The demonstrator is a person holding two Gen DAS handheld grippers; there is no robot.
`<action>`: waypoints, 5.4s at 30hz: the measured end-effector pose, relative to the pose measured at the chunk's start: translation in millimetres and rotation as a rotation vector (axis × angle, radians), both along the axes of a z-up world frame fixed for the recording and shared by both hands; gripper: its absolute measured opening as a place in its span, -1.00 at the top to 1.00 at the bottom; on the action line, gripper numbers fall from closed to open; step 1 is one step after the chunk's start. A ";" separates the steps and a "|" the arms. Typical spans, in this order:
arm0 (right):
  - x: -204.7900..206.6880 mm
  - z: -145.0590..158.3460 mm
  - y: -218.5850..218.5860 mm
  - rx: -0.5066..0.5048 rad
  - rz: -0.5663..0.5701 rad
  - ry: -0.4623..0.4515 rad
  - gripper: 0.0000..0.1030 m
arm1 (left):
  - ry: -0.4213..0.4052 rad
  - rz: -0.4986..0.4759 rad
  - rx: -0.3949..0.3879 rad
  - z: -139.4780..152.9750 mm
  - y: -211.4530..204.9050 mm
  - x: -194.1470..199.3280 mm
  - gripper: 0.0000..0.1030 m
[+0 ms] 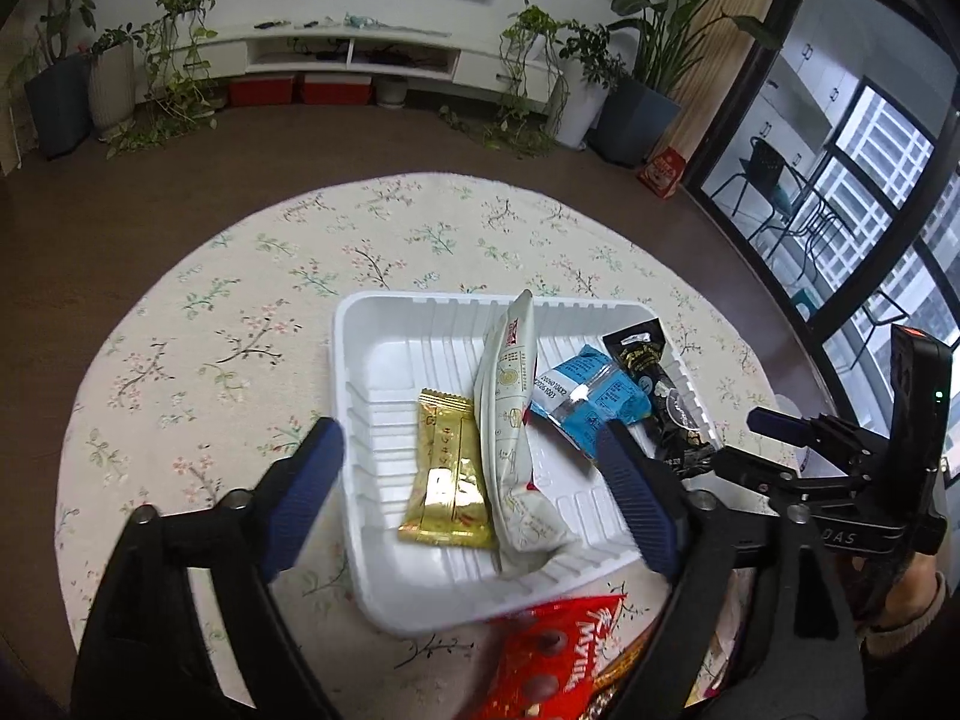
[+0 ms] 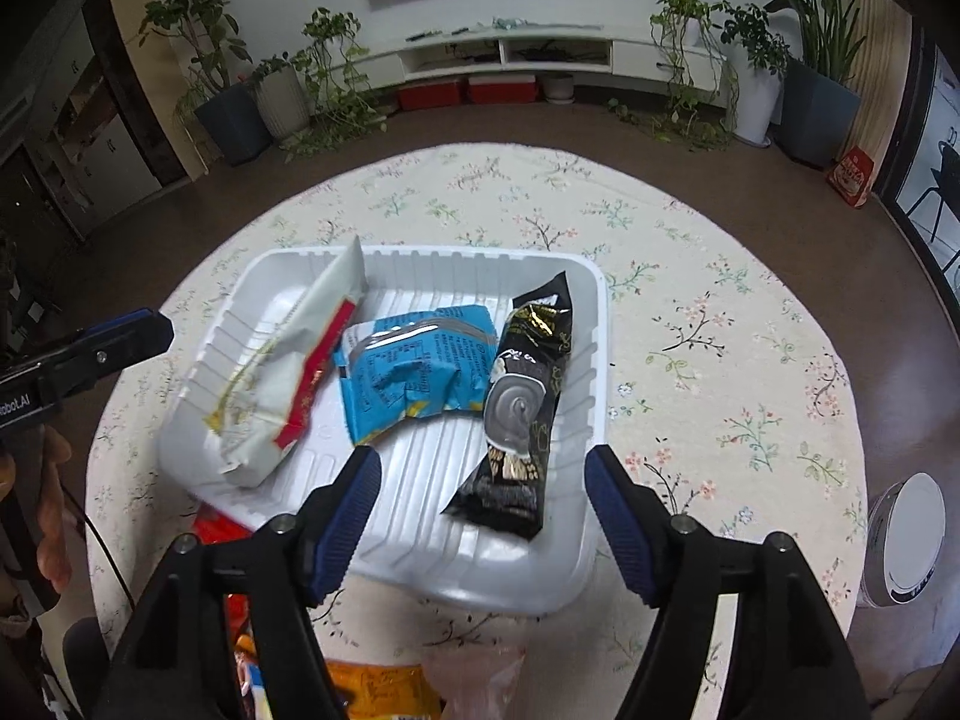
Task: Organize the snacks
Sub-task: 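Open both grippers to release the bags in the tray and withdraw, then move both grippers back over the remaining snack pile, then grasp the pink wafer bar with the left gripper while the right gripper grasps the blue-and-yellow cake packet, then carry the pink bar and blue cake packet over the white tray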
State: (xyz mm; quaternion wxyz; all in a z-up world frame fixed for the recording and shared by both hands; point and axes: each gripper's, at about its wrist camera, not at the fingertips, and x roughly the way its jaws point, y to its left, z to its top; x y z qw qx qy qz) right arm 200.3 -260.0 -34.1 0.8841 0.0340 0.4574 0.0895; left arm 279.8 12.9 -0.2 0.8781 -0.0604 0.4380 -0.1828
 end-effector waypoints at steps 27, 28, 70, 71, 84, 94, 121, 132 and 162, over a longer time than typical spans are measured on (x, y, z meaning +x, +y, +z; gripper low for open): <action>-192.2 14.8 -17.8 0.182 -0.002 -0.168 -0.71 | -0.007 0.166 0.033 -17.0 34.7 -236.1 -0.98; -197.1 12.0 -17.3 0.190 -0.003 -0.160 -0.71 | 0.003 0.166 0.042 -20.4 31.6 -243.4 -0.98; -233.7 -22.8 18.9 0.146 0.053 -0.107 -0.71 | 0.217 0.170 0.205 -89.1 -13.4 -229.8 0.17; -232.8 -23.3 18.4 0.148 0.050 -0.107 -0.71 | 0.221 0.169 0.205 -88.9 -12.0 -229.2 0.20; -215.4 -21.9 34.2 0.078 0.108 -0.098 -0.57 | 0.198 0.080 0.254 -84.0 -2.2 -221.2 0.50; -175.4 -43.3 64.1 0.019 0.185 0.029 -0.28 | 0.212 0.062 0.164 -86.0 13.4 -224.8 0.57; -160.5 -61.8 73.8 -0.060 0.198 0.090 0.42 | 0.198 0.024 0.169 -89.0 17.5 -220.5 0.57; -166.3 -42.6 41.4 0.121 0.123 0.066 0.42 | 0.184 0.022 0.025 -67.0 29.3 -223.2 0.58; -2.2 71.4 3.5 0.254 0.031 -0.140 0.42 | -0.030 -0.038 -0.023 52.0 7.4 -6.1 0.57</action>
